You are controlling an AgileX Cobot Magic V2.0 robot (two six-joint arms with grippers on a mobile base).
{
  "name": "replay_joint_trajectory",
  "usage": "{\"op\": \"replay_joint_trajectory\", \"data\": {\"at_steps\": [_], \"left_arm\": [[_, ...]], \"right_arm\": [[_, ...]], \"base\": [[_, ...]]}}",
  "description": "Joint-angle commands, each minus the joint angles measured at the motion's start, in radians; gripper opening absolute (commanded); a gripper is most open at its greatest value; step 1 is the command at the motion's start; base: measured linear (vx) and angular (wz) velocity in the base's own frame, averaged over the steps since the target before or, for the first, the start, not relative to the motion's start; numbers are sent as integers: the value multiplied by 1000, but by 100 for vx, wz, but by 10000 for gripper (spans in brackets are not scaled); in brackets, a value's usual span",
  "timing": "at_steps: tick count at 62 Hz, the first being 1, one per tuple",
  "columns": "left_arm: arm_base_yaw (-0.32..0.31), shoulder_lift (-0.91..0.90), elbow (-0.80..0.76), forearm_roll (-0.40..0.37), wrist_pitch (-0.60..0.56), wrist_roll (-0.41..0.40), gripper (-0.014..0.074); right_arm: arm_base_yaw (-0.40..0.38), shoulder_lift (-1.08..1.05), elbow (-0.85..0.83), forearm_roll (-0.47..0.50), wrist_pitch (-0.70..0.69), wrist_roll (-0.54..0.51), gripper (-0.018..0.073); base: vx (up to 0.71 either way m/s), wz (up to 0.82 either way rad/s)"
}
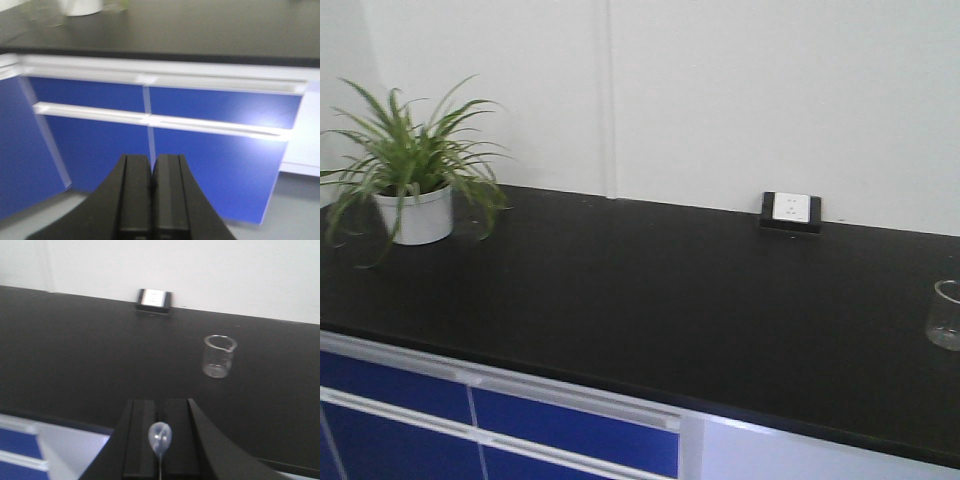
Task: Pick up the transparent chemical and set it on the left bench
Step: 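Drive the base to the bench with white bins, holding the beaker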
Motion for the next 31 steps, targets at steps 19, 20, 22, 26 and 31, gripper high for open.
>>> {"op": "replay_joint_trajectory", "data": {"at_steps": [19,20,22,26,31], "left_arm": [[-2,-19,16,-1,-78,-8,-3],[-2,-19,16,-1,-78,-8,-3],[-2,-19,16,-1,-78,-8,-3],[-2,-19,16,-1,-78,-8,-3],[-2,-19,16,-1,-78,-8,-3]], "right_arm": [[-4,-1,-34,-9,-78,-6,-3],[-4,-1,-34,-9,-78,-6,-3],[-4,-1,-34,-9,-78,-6,-3],[-4,-1,-34,-9,-78,-6,-3],[-4,-1,-34,-9,-77,-6,-3]], "base": [[-38,56],[-36,50],[-35,49],[-35,49],[-34,48]]}}
